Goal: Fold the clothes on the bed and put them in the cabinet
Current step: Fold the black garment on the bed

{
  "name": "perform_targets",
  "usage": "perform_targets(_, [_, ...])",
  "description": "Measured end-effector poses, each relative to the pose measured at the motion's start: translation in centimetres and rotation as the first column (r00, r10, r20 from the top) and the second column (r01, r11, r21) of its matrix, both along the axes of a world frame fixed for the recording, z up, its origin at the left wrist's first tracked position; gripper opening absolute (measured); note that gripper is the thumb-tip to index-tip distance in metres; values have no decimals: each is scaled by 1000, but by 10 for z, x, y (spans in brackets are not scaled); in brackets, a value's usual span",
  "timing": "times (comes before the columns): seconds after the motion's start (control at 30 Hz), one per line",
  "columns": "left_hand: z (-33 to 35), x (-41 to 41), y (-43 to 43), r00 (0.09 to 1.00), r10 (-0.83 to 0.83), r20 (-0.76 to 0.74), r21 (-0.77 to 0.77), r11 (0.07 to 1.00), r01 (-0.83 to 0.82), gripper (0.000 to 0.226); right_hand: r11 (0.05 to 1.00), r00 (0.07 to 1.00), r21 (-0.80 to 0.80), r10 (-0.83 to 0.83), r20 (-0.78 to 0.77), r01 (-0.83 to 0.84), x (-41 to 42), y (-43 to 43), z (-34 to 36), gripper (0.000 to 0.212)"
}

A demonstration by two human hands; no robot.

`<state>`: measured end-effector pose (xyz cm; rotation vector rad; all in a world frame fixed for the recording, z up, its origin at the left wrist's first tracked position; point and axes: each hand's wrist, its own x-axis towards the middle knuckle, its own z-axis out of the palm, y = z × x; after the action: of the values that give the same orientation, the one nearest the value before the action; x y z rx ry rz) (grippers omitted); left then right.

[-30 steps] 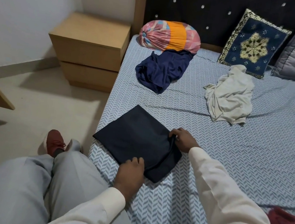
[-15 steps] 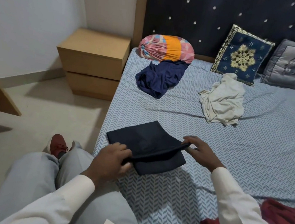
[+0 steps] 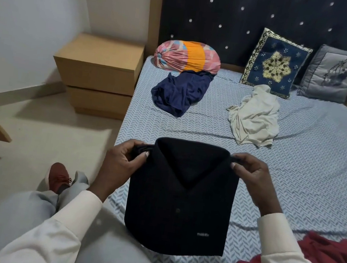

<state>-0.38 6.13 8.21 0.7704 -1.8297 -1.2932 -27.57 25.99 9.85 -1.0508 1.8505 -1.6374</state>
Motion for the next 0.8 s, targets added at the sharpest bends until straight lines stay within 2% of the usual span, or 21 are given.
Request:
perform_targets(0.2, [-40, -33, -56, 957, -161, 242, 128, 983, 133, 4, 962, 997, 265, -47, -57, 61, -27, -35, -43, 13])
perform_targets(0.37, [-55, -83, -99, 944, -56, 325, 103, 994, 23, 7, 906, 970, 349, -202, -138, 238, -51, -86, -61, 4])
perform_targets(0.43, [-71, -98, -116, 935, -29, 354, 225, 973, -56, 22, 875, 952, 376, -297, -76, 304, -61, -102, -77, 15])
perform_targets(0.5, [-96, -101, -121, 859, -86, 505, 337, 936, -105, 45, 829, 923, 476, -376, 86, 293, -66, -107, -103, 35])
perform_targets(0.53, [-108, -97, -114, 794, -139, 591, 351, 931, -98, 50, 797, 928, 554, -356, 109, 240, -65, -106, -117, 46])
perform_targets(0.6, [-124, -83, -91, 703, -166, 692, 320, 943, -93, 45, 663, 969, 727, -245, -15, 179, -55, -93, -137, 60])
perform_targets(0.67, [-128, -69, -68, 669, -119, 733, 256, 960, -110, 45, 614, 978, 767, -190, -86, 186, -35, -75, -140, 52])
perform_targets(0.73, [-133, -56, -50, 621, -74, 781, 173, 980, -100, 49, 620, 982, 774, -186, -15, 130, -15, -56, -138, 52])
perform_targets(0.8, [-138, -42, -34, 569, -73, 819, 149, 985, -88, 54, 597, 985, 801, -157, 72, 37, 2, -35, -135, 60])
